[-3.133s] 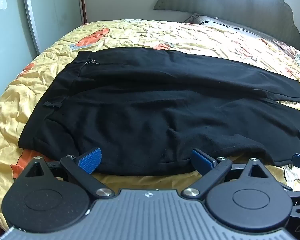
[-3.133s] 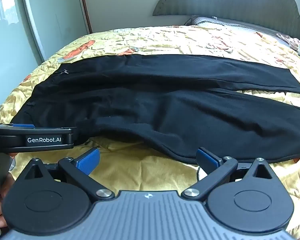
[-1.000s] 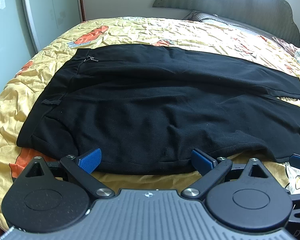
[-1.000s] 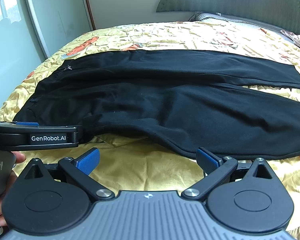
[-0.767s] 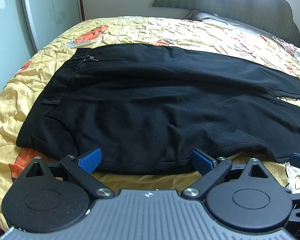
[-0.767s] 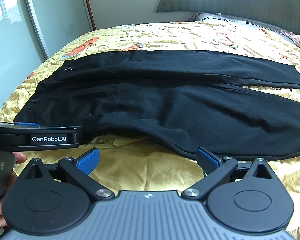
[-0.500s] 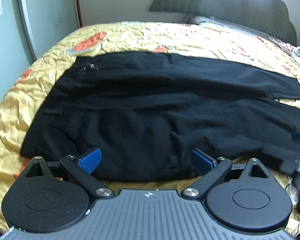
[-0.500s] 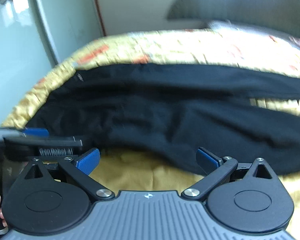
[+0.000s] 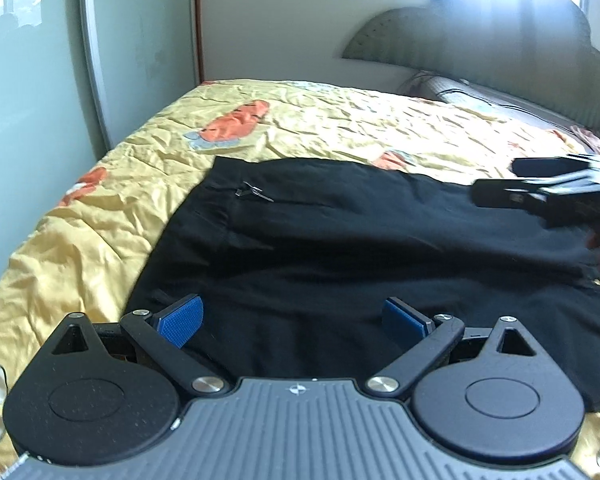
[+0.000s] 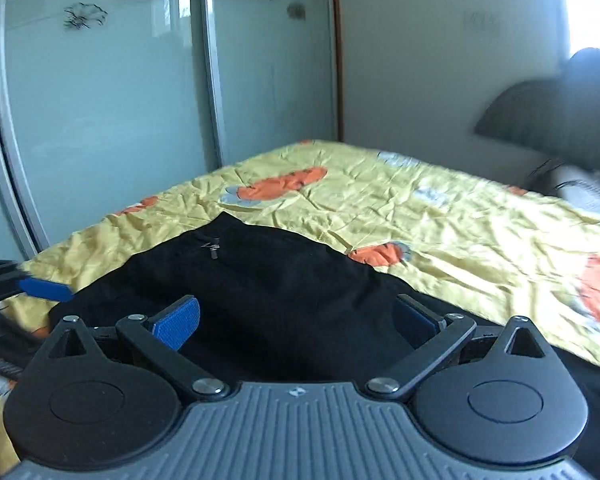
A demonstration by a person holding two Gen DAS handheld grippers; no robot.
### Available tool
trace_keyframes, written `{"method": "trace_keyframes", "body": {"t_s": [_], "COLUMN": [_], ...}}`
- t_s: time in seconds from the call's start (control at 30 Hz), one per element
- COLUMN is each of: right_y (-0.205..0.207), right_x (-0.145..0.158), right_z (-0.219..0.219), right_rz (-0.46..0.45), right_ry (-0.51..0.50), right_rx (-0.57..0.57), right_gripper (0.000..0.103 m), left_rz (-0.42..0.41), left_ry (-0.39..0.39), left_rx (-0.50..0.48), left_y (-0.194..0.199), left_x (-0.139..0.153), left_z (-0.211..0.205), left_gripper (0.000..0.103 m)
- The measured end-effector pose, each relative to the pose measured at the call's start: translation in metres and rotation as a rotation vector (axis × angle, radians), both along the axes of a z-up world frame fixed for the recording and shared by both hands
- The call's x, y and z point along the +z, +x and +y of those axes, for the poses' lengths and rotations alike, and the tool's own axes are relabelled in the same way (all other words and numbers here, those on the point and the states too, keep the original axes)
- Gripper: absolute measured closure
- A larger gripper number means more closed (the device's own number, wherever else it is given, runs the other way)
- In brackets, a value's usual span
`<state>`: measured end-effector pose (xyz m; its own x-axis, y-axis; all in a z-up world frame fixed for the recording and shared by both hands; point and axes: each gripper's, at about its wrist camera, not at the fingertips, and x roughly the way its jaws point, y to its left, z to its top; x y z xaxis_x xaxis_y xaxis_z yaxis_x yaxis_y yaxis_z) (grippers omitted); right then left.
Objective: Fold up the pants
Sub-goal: 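Move both tools to the waistband of the black trousers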
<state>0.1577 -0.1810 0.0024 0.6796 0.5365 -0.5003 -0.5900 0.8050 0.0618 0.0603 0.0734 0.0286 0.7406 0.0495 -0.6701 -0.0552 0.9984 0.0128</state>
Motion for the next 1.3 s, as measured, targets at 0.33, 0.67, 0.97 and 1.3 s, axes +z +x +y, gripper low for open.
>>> {"method": "trace_keyframes", "body": {"t_s": [0.33, 0.67, 0.97, 1.3], "right_y": [0.137, 0.203, 0.159, 0.027], "right_x": [-0.046, -0.070, -0.061, -0.057], "right_z": [0.034, 0.054, 0.066, 0.085], "right_rz": [0.131, 0.242, 0.045, -0.423], "right_ry": [-0.111, -0.134, -0.257, -0.509], "right_rx": [0.160, 0.313, 0.393, 0.439], "right_gripper": [0.007, 0.044, 0.096, 0.096], "left_rz": [0.053, 0.082, 0.101, 0.205], "left_ry": [-0.034, -0.073, -0.267, -0.646], "left_rx": [0.055, 0.052, 0.103, 0.162], "left_y": [0.054, 0.108, 0.178, 0.218], "left_x": [-0.004, -0.003, 0.008, -0.008], "left_z": [0.029, 0.037, 0.063, 0.100], "left_gripper": [0.005, 0.005, 0.006, 0.006]}}
